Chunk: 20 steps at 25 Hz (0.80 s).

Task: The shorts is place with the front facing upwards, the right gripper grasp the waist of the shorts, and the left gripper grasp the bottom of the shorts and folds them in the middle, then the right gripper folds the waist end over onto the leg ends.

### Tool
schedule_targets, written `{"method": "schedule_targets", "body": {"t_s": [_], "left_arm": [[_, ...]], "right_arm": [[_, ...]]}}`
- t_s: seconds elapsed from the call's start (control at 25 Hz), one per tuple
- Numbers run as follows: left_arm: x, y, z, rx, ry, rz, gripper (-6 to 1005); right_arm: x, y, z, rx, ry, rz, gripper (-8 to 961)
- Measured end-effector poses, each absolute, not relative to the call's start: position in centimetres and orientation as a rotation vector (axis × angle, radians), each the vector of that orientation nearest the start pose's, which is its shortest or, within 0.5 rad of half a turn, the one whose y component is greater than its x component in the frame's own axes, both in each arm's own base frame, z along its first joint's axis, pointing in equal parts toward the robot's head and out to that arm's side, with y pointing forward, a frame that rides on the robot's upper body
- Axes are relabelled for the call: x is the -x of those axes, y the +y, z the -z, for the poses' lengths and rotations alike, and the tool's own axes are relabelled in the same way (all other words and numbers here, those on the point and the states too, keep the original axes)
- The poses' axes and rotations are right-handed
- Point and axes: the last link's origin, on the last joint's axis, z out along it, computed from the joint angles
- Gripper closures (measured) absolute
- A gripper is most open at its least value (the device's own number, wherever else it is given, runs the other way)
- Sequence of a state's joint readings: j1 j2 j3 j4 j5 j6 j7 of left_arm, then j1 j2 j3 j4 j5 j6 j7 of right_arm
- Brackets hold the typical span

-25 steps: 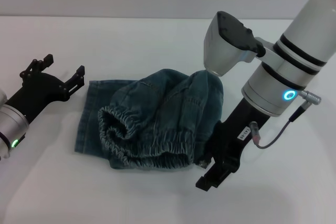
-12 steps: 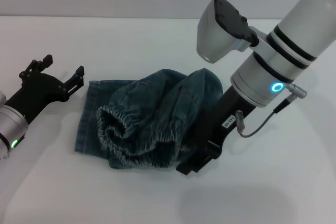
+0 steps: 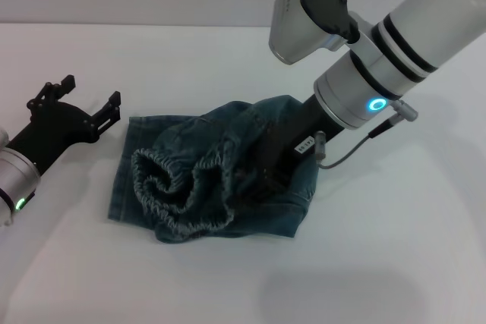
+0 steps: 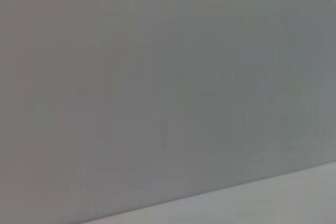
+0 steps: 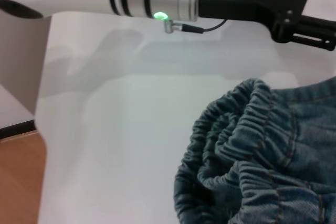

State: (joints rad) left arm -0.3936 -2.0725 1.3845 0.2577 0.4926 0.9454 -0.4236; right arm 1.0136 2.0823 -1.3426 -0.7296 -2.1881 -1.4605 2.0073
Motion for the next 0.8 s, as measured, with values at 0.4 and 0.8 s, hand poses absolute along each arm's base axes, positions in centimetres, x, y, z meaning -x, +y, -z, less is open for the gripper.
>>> {"method": "schedule_targets", "body": {"t_s": [0.4,0.8], "left_arm": [[34.5,33.8,1.3,1.835,-0.565,0.549,159],[34.6,34.0,1.1,1.82,-0.566,0.544,159]], "right_arm": [[-9.4,38.6,8.7,3.145,0.315,0.047,441],[-8.4,40.4,10.1,3.003,0.23,-0.065,442]]}}
